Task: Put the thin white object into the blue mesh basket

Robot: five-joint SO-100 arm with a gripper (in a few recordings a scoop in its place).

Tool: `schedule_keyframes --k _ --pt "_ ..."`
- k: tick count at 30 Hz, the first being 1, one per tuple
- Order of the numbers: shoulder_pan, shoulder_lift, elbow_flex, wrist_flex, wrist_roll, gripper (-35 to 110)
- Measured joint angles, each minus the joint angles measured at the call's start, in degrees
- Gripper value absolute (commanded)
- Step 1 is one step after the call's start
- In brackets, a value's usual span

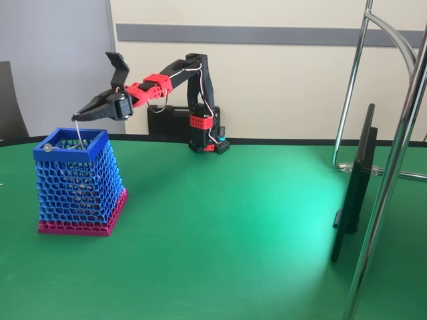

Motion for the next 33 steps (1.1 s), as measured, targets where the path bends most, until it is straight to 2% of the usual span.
schedule_keyframes --k 20,33 --pt "-4.3 14.2 16.7 0.0 4.7 17" --pt "-15.1 36.4 39.0 0.1 16.9 16"
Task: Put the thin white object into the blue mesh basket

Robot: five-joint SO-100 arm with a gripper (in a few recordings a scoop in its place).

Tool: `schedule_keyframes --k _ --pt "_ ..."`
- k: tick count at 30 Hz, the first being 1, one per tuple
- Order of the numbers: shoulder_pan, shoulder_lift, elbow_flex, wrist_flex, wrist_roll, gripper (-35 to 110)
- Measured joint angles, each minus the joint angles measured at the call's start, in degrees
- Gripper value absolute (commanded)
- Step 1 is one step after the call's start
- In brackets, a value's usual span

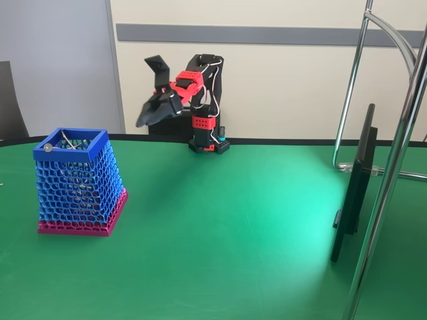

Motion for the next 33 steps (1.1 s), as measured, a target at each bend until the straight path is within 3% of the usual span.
schedule_keyframes --k 17,24,33 --pt "-10.9 21.5 22.9 0.4 28.0 6" --pt "-13.8 33.0 27.6 15.1 46.4 0" --pt "-16.4 50.2 38.7 26.1 59.6 0"
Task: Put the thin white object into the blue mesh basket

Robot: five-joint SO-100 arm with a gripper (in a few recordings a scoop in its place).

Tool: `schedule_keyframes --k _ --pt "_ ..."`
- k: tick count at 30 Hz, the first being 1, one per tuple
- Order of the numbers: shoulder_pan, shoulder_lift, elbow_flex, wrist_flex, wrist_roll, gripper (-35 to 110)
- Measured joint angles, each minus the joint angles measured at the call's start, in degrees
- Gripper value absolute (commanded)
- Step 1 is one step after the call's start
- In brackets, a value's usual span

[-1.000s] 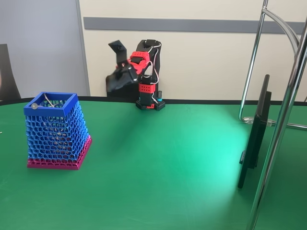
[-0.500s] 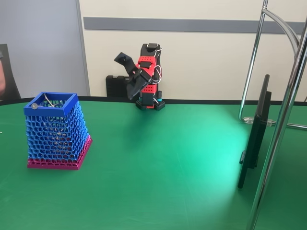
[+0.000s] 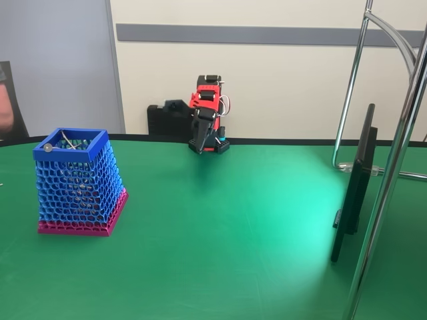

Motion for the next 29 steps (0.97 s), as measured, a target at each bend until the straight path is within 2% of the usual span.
schedule_keyframes --k 14,29 --pt "-0.9 19.5 2.7 20.3 6.9 1" --pt "-2.3 20.1 2.7 28.7 9.8 1"
